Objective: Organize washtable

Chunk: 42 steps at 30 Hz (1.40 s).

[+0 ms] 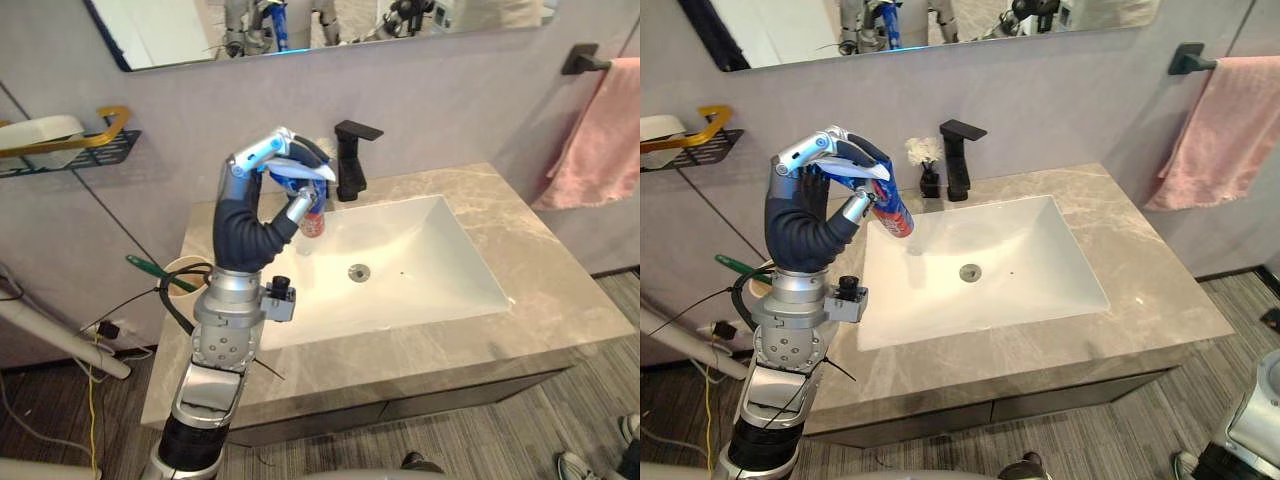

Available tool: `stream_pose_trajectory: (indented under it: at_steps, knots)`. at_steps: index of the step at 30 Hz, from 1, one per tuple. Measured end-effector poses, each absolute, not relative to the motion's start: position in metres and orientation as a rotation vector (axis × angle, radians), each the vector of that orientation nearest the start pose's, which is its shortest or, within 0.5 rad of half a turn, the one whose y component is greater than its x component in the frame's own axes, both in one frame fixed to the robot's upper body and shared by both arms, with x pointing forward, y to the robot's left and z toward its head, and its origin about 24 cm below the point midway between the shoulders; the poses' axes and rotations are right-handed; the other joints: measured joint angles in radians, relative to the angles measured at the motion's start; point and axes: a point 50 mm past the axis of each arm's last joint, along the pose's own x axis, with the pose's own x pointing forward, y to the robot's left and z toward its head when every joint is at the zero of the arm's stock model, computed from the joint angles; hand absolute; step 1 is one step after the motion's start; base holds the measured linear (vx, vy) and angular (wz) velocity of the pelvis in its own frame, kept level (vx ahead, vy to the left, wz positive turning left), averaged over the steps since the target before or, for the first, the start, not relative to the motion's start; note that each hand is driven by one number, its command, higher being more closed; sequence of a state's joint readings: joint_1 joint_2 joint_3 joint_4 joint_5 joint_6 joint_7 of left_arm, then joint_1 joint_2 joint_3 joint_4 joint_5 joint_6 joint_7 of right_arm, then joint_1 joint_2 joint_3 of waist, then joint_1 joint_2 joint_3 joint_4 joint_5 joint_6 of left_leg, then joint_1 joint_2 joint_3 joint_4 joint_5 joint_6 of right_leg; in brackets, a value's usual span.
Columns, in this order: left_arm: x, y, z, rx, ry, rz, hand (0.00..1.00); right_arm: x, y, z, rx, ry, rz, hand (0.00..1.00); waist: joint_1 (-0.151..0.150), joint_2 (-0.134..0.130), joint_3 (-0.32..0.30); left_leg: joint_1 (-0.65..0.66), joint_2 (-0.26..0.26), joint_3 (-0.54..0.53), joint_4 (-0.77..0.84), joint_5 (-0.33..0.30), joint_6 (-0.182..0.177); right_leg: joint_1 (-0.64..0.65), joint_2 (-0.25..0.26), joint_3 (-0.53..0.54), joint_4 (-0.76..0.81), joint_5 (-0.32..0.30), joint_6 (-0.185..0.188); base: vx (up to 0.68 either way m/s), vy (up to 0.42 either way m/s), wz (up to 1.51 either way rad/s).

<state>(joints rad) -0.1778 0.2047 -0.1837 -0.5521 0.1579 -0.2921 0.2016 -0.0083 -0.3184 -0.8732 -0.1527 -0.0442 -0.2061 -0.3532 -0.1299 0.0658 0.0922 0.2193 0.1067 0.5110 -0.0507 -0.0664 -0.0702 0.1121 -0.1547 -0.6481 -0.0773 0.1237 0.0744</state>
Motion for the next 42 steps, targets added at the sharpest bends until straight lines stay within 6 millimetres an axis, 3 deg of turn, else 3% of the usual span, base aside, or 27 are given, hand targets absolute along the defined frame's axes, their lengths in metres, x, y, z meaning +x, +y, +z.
stream_pose_trajectory:
  at_steps: [2,5,6,10,17,20,27,31,42]
  knots:
    - [0.211,0.117,0.219,0.161,-1.037,-0.073,1.00,0.129,-0.389,0.117,-0.312,-0.336,-1.267,0.00,-0.007,0.002,-0.003,-0.004,-0.001,0.011,0.000,-0.001,0.001,-0.014,-0.003,0.017,0.009,0.000,0.000,0.03,0.031,-0.15]
    - [0.214,0.116,0.221,0.142,-1.043,-0.060,1.00,0.105,-0.389,0.062,-0.193,-0.102,-1.383,0.00,-0.021,0.002,-0.004,-0.004,-0.001,0.011,0.000,-0.003,0.002,-0.017,-0.007,0.018,0.016,-0.003,0.002,0.00,0.000,0.00]
    - [0.217,0.115,0.223,0.132,-1.045,-0.055,1.00,0.092,-0.387,0.041,-0.140,-0.020,-1.436,0.00,-0.020,-0.001,-0.006,-0.007,-0.001,0.012,0.000,-0.003,0.003,-0.025,-0.011,0.019,0.026,-0.006,0.001,0.01,0.015,-0.04]
    - [0.226,0.108,0.225,0.101,-1.039,-0.055,1.00,0.061,-0.365,-0.011,0.044,0.175,-1.525,0.00,-0.021,0.003,-0.018,-0.010,-0.002,0.016,0.000,-0.004,0.005,-0.043,-0.026,0.020,0.063,-0.018,-0.001,0.01,0.004,-0.01]
    - [0.225,0.098,0.232,0.055,-1.072,-0.073,1.00,0.051,-0.322,-0.069,0.227,0.422,-1.369,0.00,-0.015,-0.010,-0.028,0.001,-0.003,0.029,-0.003,-0.011,0.009,-0.050,-0.045,0.021,0.111,-0.041,0.003,0.00,0.000,0.00]
    - [0.226,0.100,0.239,0.072,-1.106,-0.062,1.00,0.051,-0.302,-0.093,0.284,0.546,-1.236,0.00,0.008,-0.009,-0.029,-0.004,-0.003,0.023,-0.003,-0.014,0.009,-0.052,-0.044,0.018,0.111,-0.041,0.003,0.01,0.002,0.02]
    - [0.238,0.146,0.242,0.169,-1.080,0.170,1.00,0.059,-0.278,-0.112,0.328,0.645,-1.066,0.00,0.029,0.002,-0.036,-0.034,-0.004,-0.007,0.014,-0.009,0.009,-0.065,-0.048,0.006,0.108,-0.041,0.003,0.05,-0.005,0.08]
    - [0.243,0.172,0.240,0.201,-1.044,0.302,1.00,0.064,-0.271,-0.116,0.337,0.663,-0.997,0.00,0.037,-0.011,-0.027,-0.048,-0.005,-0.039,0.017,-0.007,0.010,-0.056,-0.052,-0.025,0.101,-0.041,0.003,0.05,-0.014,0.21]
    - [0.245,0.206,0.225,0.239,-0.932,0.463,1.00,0.066,-0.255,-0.122,0.312,0.717,-0.893,0.00,0.036,-0.016,-0.023,-0.050,-0.002,-0.067,0.015,-0.008,0.010,-0.025,-0.040,-0.058,0.068,-0.041,0.004,0.02,-0.005,0.09]
